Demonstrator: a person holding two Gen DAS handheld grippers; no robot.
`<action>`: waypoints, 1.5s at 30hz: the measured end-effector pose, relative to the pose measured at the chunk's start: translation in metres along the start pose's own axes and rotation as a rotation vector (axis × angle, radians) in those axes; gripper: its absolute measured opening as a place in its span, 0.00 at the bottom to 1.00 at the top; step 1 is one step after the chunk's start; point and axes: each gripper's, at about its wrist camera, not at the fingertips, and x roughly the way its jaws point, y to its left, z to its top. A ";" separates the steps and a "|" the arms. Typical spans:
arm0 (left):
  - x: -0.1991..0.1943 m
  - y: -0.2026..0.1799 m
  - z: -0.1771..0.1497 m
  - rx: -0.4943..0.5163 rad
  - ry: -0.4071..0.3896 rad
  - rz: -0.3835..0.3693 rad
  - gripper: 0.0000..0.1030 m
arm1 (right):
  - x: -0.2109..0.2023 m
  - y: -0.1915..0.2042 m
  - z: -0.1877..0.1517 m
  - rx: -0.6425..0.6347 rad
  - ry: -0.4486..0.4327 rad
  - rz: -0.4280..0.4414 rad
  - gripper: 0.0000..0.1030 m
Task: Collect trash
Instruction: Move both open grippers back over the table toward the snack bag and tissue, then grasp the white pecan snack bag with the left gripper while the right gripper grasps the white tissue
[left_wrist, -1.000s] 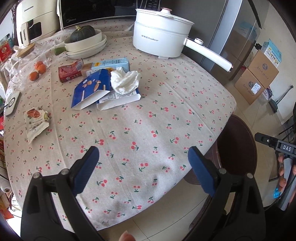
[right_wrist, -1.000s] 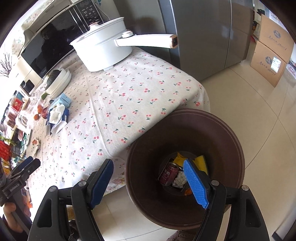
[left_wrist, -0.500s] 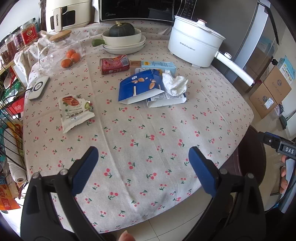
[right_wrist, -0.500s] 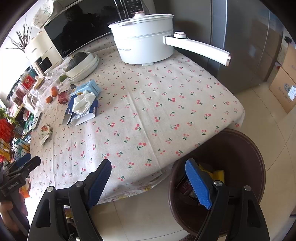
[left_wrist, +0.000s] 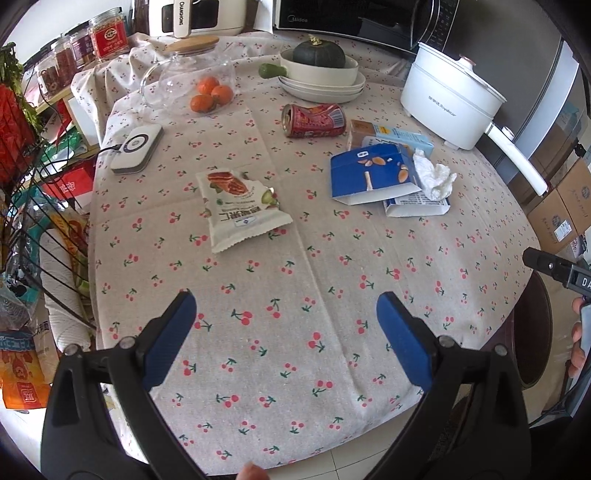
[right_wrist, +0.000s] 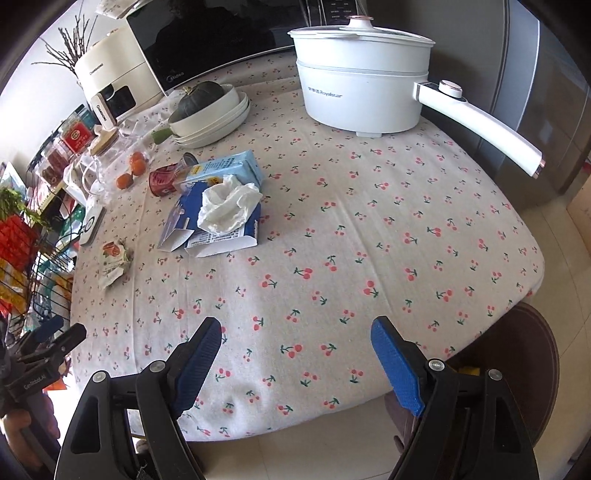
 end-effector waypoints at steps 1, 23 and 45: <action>0.002 0.004 0.000 -0.002 0.006 0.007 0.95 | 0.003 0.004 0.002 -0.010 0.003 -0.001 0.82; 0.055 0.050 0.052 -0.204 0.042 -0.016 0.95 | 0.037 0.013 0.021 -0.091 0.051 -0.075 0.92; 0.101 0.030 0.054 -0.189 0.073 0.136 0.69 | 0.045 0.019 0.037 -0.029 -0.007 -0.030 0.92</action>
